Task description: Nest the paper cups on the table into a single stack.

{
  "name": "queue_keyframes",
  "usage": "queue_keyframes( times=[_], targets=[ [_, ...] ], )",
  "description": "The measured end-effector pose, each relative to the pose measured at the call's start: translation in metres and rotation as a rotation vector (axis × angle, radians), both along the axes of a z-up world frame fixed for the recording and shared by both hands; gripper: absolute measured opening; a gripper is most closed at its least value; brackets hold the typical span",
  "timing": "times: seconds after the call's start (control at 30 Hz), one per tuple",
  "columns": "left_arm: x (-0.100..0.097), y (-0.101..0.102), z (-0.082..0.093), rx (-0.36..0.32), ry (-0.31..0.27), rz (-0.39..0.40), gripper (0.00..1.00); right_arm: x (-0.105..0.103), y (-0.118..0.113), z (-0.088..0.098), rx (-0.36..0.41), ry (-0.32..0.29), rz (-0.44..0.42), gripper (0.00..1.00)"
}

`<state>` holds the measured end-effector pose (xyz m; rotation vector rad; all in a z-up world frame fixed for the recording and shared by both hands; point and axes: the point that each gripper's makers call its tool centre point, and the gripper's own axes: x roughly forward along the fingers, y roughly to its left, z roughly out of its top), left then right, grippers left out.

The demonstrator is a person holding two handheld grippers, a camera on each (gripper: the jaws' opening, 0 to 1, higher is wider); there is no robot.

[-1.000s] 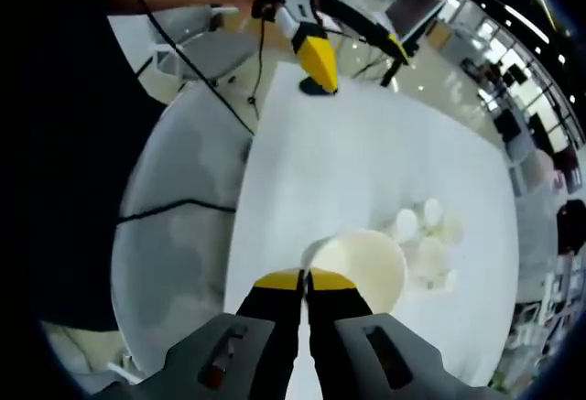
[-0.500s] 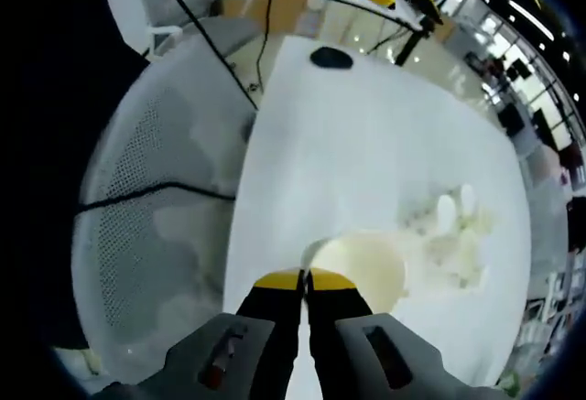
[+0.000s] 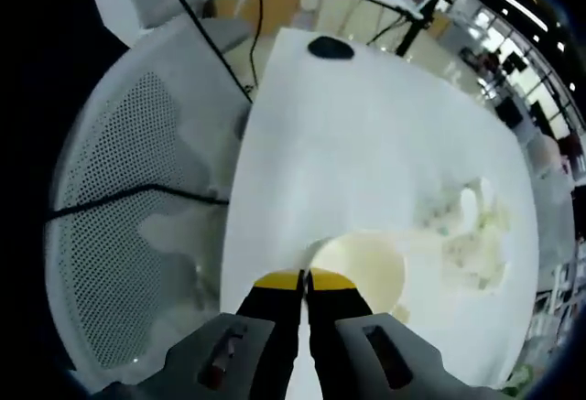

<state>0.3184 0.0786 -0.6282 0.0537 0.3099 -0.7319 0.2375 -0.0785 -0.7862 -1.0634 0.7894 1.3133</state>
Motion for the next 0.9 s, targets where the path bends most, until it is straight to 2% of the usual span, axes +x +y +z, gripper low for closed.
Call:
queue_keyframes(
  times=[0.5, 0.6, 0.9],
  targets=[
    [-0.001, -0.002, -0.006, 0.000, 0.018, -0.005, 0.98, -0.004, 0.000, -0.014, -0.015, 0.011, 0.010, 0.00],
    [-0.001, -0.002, -0.006, -0.002, 0.020, -0.005, 0.98, -0.003, 0.000, -0.018, -0.025, -0.003, 0.018, 0.00],
    [-0.001, -0.005, -0.007, -0.001, 0.025, -0.013, 0.98, -0.001, 0.001, -0.018, -0.028, -0.009, 0.022, 0.00]
  ],
)
